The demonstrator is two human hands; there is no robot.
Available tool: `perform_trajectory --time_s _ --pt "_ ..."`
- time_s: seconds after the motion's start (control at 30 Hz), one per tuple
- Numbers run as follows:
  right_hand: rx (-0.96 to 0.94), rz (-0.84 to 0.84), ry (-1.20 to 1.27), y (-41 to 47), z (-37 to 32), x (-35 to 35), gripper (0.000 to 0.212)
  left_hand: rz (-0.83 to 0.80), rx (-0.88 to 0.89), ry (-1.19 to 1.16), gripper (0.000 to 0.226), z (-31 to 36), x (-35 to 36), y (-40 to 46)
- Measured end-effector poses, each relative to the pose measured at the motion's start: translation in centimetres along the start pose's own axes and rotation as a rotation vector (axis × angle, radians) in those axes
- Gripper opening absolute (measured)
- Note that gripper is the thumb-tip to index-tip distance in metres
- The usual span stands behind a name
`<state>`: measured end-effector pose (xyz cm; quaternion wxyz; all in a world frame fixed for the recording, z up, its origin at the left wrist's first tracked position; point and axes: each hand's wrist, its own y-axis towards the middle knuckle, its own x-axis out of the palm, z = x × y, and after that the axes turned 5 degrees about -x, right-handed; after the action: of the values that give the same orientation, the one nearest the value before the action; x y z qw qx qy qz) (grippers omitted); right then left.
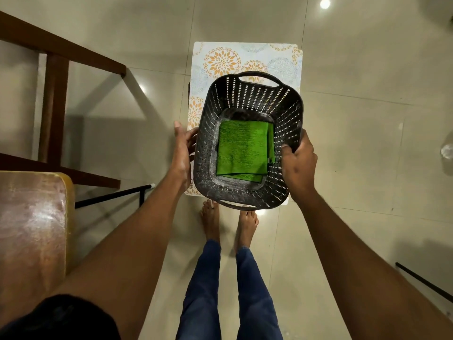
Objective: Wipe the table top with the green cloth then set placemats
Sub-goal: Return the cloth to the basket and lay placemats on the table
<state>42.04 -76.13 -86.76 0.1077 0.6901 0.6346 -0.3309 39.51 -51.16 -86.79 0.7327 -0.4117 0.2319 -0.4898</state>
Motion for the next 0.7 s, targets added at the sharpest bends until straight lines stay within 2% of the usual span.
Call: perform_trajectory --time_s 0.1,0.2,0.33,0.37,0.5,0.6,0.7 --pt "0.024 -0.028 0.048 -0.3 0.0 0.1 0.039 0.058 0.061 -0.043 0.077 0.1 -0.9 0.5" --pt "0.033 0.016 0.067 -0.2 0.3 0.2 0.045 0.147 0.082 -0.077 0.064 0.4 -1.4 0.9" --pt "0.033 0.108 0.104 -0.2 0.8 -0.7 0.043 0.424 0.139 0.205 0.031 0.4 -1.9 2.3" --pt "0.04 0.124 0.111 -0.2 0.9 -1.1 0.042 0.453 0.126 0.264 0.033 0.3 -1.9 2.6" --pt "0.078 0.171 0.109 -0.5 2.2 -3.3 0.033 0.432 -0.031 0.461 0.065 -0.5 -1.8 3.3" --pt "0.074 0.189 0.113 -0.6 3.3 -4.9 0.029 0.417 -0.071 0.524 0.048 -1.4 -1.4 3.1" --pt "0.064 0.207 0.098 -0.6 4.5 -6.5 0.028 0.442 -0.12 0.534 0.049 -2.2 -1.4 2.9"
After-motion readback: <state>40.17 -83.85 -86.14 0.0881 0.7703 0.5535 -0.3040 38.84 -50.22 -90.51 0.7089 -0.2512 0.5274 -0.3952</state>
